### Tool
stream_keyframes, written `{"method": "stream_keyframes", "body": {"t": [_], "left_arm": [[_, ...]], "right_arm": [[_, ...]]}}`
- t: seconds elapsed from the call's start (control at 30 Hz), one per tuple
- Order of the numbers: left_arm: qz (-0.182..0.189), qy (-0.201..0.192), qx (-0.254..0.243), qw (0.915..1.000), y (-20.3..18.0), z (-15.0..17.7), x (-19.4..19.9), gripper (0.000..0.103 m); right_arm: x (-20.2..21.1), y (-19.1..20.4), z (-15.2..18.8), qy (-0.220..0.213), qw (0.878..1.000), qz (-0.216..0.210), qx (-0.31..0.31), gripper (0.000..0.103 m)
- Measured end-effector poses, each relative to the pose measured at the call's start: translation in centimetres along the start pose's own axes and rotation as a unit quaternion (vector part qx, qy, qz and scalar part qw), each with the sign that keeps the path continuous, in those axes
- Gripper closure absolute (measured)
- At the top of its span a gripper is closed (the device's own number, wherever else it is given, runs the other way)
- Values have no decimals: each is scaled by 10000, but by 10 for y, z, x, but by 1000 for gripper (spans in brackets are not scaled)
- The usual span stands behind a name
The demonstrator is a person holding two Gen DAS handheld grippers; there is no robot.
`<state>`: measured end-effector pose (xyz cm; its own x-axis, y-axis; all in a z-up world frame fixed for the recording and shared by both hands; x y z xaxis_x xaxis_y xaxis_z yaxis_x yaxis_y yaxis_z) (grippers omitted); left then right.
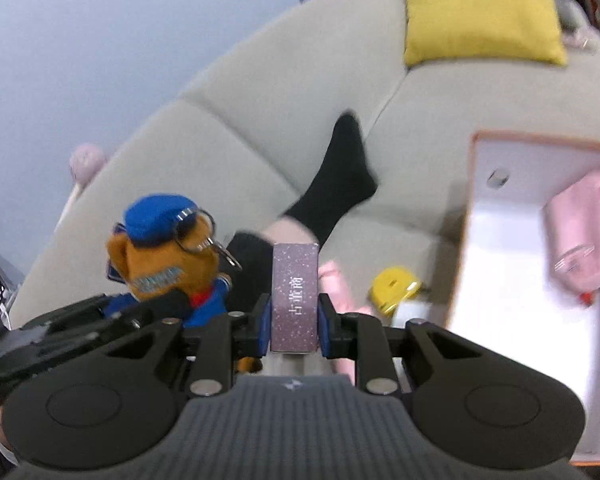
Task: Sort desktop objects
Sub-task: 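Carry the bear and the photo card box with both grippers over the shoebox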
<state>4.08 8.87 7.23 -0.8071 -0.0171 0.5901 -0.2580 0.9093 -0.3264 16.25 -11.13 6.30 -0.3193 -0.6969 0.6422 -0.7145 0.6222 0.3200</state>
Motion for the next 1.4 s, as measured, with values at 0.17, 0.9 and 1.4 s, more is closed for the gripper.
{"method": "stream_keyframes", "body": {"t": [0.17,0.9,1.4], "left_arm": [[487,104,-202,9986,-37,-6,-13,66],[832,1663,-806,9793,-123,24,-173,66],[405,1885,-748,9784,-130,21,-220,66]], "right_arm": [[36,-14,-6,-216,9977,612,197,78],[6,-126,34,1720,9727,1558,76,79],[-46,-181,25,2081,9673,1440,-177,78]]}}
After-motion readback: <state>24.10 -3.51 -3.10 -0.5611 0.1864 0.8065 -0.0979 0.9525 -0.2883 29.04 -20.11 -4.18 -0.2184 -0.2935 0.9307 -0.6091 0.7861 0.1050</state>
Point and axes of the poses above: each gripper's, at about its wrist camera, not at the fingertips, and x roughly against the way its jaws point, y to its left, z to its underside, the point moved 1 cm from there along -x, roughly the way its jaws point, and after that the axes turned 12 degrees about x, right-handed, at the moved point
